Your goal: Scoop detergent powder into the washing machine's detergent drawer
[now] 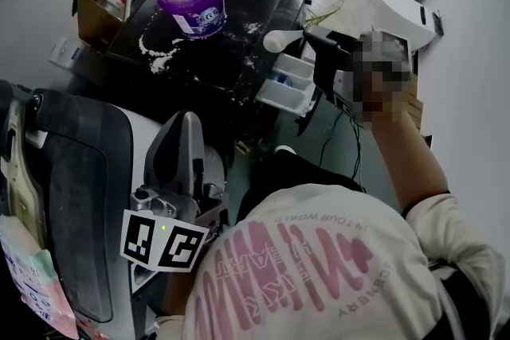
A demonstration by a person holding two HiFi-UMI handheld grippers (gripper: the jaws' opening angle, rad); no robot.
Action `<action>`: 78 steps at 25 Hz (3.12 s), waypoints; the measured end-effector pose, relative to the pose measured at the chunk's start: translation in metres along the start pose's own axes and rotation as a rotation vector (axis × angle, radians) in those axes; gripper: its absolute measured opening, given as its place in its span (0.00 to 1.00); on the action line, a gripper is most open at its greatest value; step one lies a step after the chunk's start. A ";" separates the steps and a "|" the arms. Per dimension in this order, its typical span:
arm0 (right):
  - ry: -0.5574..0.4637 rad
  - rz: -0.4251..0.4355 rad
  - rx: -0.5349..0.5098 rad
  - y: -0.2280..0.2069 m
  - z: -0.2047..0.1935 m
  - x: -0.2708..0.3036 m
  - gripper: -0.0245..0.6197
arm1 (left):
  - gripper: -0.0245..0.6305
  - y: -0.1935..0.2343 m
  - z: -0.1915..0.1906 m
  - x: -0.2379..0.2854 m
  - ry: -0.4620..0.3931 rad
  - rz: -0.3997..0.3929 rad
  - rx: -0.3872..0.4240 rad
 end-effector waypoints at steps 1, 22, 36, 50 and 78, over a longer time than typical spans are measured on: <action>-0.011 -0.017 0.001 -0.008 -0.002 -0.008 0.04 | 0.04 0.000 -0.005 0.002 0.013 -0.008 -0.017; 0.166 -0.263 -0.152 -0.120 -0.002 -0.043 0.04 | 0.04 -0.023 -0.082 0.034 0.192 0.072 -0.137; 0.394 -0.247 -0.484 -0.113 0.006 -0.022 0.04 | 0.04 -0.081 -0.098 0.002 0.130 0.306 -0.114; 0.545 -0.275 -0.925 -0.101 -0.022 -0.010 0.04 | 0.04 -0.106 -0.104 -0.033 0.062 0.418 -0.099; 0.846 -0.295 -1.776 -0.088 -0.092 0.002 0.04 | 0.04 -0.103 -0.100 -0.073 0.013 0.470 -0.103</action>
Point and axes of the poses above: the fingertips, and each gripper's own axes: x forward along the fingers, y to its left, z out of its top, the point moved 9 cm from there along -x, backward along the fingers, and after that the axes turned 3 degrees about -z, right-handed, at the moved point
